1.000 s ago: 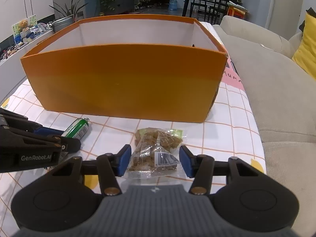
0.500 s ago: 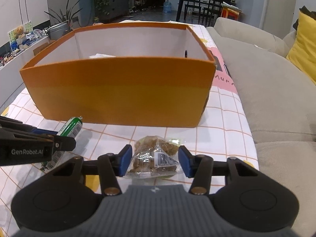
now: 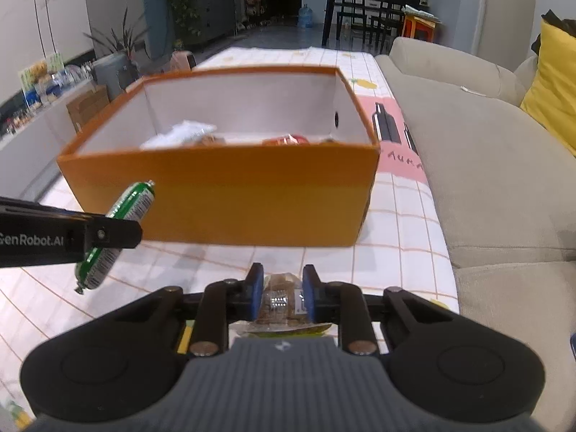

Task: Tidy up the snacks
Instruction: 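Lift the sausage and nut bag and carry them over the orange box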

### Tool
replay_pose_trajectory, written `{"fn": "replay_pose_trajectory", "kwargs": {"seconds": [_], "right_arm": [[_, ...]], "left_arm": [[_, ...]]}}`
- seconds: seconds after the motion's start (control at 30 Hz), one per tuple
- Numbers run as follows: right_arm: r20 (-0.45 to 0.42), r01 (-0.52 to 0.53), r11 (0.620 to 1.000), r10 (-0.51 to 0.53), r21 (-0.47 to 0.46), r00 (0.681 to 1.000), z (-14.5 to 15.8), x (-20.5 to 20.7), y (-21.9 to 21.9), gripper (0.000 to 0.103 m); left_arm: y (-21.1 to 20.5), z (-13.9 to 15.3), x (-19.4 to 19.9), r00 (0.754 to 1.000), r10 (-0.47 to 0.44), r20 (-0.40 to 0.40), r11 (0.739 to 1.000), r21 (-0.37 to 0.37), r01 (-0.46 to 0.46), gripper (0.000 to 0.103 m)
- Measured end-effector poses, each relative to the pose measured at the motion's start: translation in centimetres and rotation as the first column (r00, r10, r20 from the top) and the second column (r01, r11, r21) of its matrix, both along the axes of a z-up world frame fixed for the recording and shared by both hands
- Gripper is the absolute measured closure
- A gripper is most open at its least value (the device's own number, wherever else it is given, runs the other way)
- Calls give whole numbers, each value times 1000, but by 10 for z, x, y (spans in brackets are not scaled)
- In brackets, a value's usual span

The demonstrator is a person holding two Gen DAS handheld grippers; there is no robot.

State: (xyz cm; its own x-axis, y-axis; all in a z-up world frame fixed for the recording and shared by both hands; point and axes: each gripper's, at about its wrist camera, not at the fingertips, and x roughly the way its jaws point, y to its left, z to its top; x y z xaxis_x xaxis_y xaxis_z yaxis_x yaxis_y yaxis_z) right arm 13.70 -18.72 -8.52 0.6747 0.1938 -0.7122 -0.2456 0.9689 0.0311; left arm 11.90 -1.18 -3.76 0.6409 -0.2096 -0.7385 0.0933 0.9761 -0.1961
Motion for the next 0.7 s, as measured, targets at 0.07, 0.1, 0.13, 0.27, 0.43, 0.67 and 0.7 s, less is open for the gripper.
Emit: {"fn": "replay_pose_trajectory", "kwargs": {"seconds": [0.07,0.1,0.13,0.27,0.43,0.67,0.7], "right_arm": [[21,-10,1000,10,19,1000,10,-4,-1,84],[31,-16,1000,15,25,999,15,-7,0,84],[42,-22,999,20,31,999,20,-9,0,84],[84,-41,998,37,48,996,37,-17,1,85],[116,-71,996,63,63,991,59,-18,2,85],[190,-119,992,109,41,976,91,-8,11,85],[200,-122,992,112,36,973,95,-6,12,85]], "left_arm": [[1,7,-2,1000,0,13,1000,-7,0,78],[1,10,-3,1000,1,21,1000,-11,-1,78],[2,13,-4,1000,2,27,1000,-16,-1,78],[3,24,-5,999,1,52,1000,-25,0,78],[7,38,-2,997,5,75,999,-44,-2,78],[14,61,11,993,8,115,999,-36,-4,78],[16,63,15,993,10,118,999,-35,-6,78]]}}
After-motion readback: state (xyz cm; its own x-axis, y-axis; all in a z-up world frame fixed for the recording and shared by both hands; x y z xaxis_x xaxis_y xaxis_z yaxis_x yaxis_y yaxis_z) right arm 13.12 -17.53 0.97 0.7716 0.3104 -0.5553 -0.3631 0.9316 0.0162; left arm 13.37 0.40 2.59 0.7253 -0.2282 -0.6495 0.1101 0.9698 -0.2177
